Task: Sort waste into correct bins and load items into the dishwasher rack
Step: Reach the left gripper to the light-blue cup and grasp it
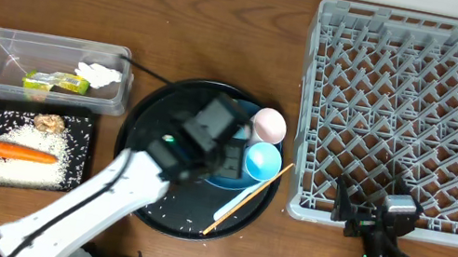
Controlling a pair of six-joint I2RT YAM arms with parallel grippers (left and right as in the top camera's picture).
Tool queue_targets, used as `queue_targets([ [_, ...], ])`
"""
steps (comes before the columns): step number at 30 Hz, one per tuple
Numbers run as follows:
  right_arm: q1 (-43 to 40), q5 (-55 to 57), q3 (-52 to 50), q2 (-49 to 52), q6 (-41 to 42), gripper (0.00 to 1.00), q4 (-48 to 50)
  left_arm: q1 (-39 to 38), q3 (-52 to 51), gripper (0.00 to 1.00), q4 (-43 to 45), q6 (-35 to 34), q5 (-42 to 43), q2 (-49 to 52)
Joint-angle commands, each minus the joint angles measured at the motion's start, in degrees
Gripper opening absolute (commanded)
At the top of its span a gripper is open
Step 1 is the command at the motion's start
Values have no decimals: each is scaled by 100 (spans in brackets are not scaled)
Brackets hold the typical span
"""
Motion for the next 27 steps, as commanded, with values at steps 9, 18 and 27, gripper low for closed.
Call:
queue_targets([
  [9, 17, -42, -9, -15, -44, 99, -9, -638, 85, 57, 702, -286, -400, 782],
  [18, 17, -42, -9, -13, -42, 99, -9, -647, 72, 57, 774, -284, -942, 957],
  [27, 17, -42, -9, -13, -42, 99, -9, -647, 74, 36, 1019, -282, -942, 1176],
])
